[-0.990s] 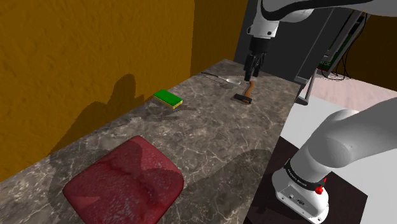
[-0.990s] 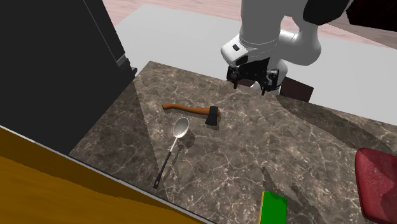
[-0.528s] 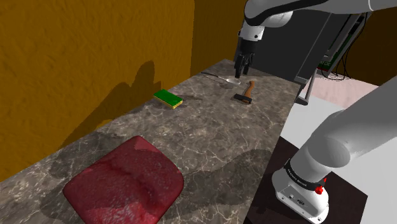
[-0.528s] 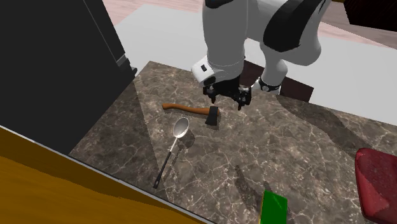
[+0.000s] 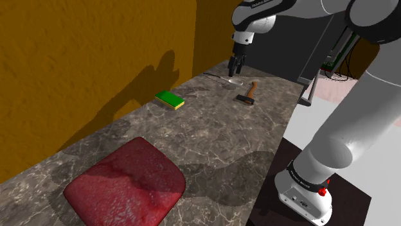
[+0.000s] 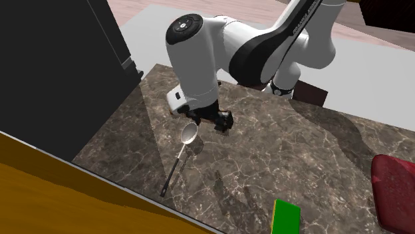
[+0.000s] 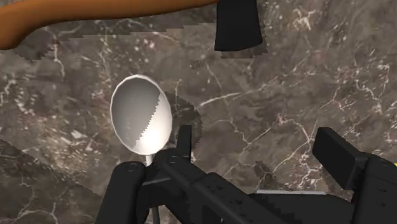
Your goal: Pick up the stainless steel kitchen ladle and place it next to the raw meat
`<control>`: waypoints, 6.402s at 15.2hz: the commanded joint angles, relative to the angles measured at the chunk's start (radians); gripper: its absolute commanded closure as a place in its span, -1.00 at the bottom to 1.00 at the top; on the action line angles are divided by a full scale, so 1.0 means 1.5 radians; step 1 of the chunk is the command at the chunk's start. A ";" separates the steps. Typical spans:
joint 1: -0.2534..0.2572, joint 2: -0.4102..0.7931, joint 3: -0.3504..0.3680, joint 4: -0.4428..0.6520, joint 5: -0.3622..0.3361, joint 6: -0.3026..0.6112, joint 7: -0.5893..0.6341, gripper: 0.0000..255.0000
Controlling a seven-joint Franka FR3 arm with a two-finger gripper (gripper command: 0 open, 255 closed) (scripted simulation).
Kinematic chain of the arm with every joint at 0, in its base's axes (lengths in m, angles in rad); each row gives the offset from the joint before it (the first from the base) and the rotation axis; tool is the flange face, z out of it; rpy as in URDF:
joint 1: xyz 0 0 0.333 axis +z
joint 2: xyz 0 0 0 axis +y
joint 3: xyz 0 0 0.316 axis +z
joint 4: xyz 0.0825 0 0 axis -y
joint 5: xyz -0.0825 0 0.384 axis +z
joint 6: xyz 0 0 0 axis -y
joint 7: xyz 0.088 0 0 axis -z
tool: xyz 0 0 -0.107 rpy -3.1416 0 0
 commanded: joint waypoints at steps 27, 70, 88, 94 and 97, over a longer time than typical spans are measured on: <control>-0.053 0.315 0.005 0.277 0.084 0.039 -0.098 1.00; 0.053 0.066 0.038 0.123 0.034 -0.030 0.062 1.00; 0.192 -0.099 0.176 -0.086 0.043 0.054 0.326 1.00; 0.238 -0.109 0.232 -0.100 0.053 0.074 0.420 1.00; 0.244 -0.104 0.239 -0.112 0.055 0.093 0.429 1.00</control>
